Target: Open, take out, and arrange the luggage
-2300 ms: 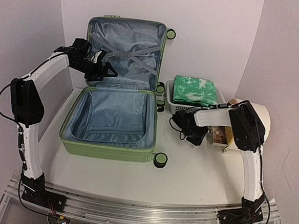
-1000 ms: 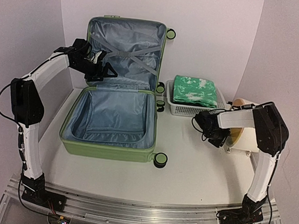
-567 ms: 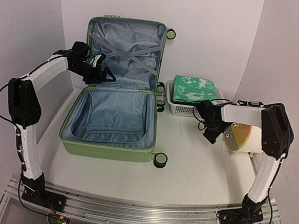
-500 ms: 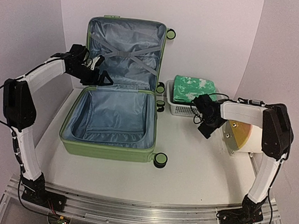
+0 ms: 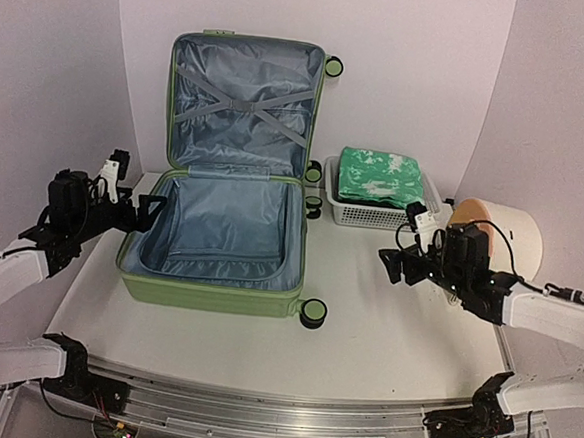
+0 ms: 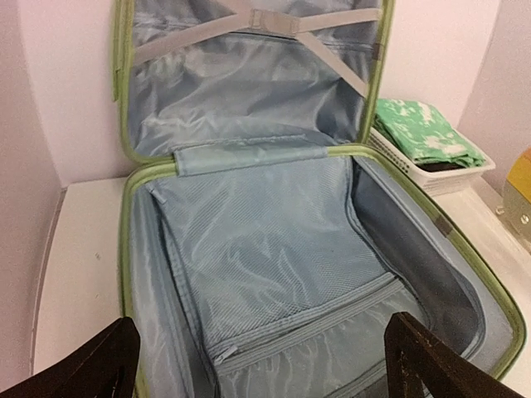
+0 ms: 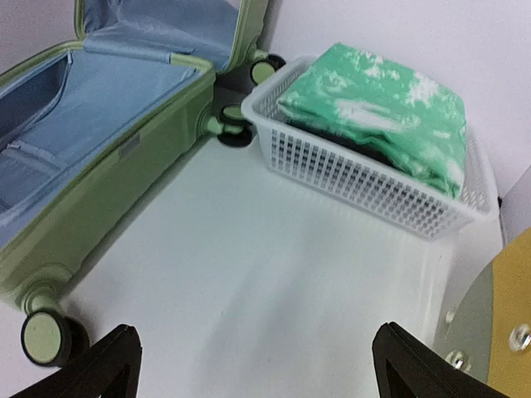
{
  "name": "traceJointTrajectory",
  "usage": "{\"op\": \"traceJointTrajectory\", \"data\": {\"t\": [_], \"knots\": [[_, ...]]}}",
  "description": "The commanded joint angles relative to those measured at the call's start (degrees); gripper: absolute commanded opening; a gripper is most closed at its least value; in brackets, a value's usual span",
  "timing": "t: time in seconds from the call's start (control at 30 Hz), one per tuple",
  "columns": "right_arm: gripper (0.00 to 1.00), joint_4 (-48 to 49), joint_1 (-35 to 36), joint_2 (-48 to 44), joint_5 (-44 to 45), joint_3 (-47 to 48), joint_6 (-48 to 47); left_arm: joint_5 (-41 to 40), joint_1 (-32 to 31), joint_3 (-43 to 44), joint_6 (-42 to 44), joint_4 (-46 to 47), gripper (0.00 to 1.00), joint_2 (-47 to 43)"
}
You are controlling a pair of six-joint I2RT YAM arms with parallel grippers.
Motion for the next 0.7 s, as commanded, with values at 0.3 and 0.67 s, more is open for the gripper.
{"op": "traceJointTrajectory", "data": {"t": [0.3, 0.67], "knots": [[0.98, 9.97, -2.67, -36.81, 17.16, -29.6, 9.87, -8.06, 10.72, -21.28, -3.51, 1.39, 0.98, -20.16], [0.98, 4.13, -2.69, -45.72, 22.57, -34.79, 12.37, -4.83, 13.15, -27.01, -5.28, 8.17, 0.96, -21.95]]}}
